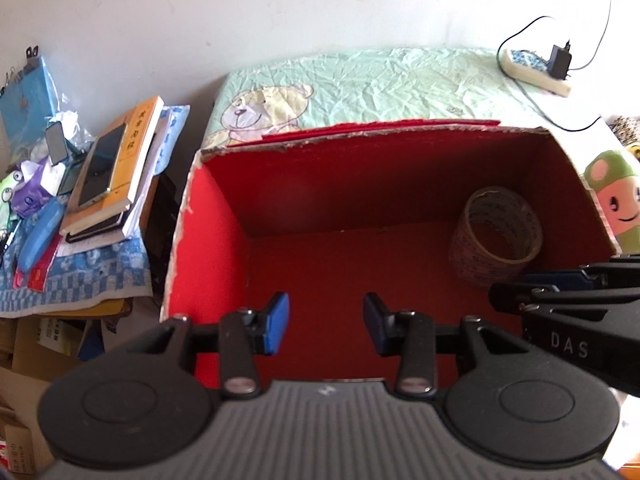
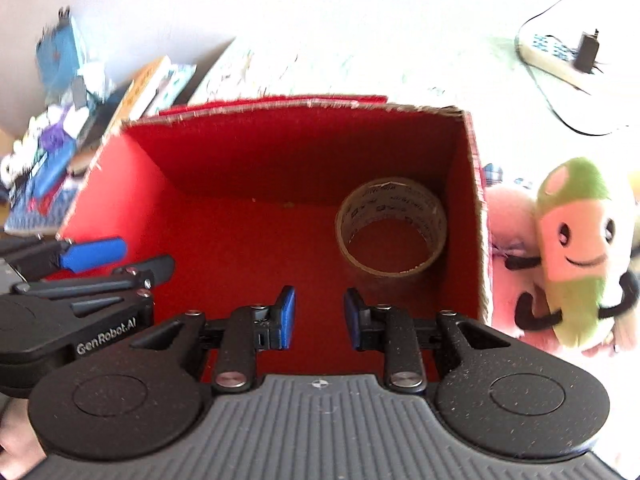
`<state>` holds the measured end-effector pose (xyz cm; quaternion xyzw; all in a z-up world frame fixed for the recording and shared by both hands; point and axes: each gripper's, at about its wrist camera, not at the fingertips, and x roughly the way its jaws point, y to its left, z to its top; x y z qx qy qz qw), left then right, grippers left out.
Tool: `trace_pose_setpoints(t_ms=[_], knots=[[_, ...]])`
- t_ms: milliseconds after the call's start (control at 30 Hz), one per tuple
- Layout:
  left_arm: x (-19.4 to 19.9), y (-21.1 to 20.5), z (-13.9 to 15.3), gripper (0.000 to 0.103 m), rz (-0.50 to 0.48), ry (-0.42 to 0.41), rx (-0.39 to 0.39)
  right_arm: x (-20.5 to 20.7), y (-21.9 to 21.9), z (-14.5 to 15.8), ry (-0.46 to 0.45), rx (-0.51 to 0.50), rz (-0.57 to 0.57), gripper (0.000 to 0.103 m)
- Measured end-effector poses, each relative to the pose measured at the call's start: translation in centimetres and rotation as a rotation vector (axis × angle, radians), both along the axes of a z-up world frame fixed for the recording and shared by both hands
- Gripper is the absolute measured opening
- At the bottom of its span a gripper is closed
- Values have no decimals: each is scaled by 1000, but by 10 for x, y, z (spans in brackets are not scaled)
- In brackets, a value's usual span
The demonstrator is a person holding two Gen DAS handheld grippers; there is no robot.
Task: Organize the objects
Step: 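Withdraw the right gripper from the box toward the remaining objects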
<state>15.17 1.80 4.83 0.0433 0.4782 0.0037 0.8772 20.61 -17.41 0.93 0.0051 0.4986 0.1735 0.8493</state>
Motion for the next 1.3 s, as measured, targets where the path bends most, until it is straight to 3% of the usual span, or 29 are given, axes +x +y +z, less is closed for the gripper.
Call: trace_pose_setpoints(t_ms=[200,333,467,933,1300], knots=[[-18,-1,11,43,-20,-26,0,-25,-8,14,-114,16,-98,29],[-32,-2,19,43,-36,-52,12,-49,-12,25,-203,42,-156,45],[-48,-5,25,43,-50,-73,25,-71,-11,35,-265,54,-192,46],[-93,-17,30,46,-88,-97,49,-117,-26,56,-277,102,-208,46],[-118,-27,22,48,-112,-80,62,-151,-38,48,-249,126,-193,46]])
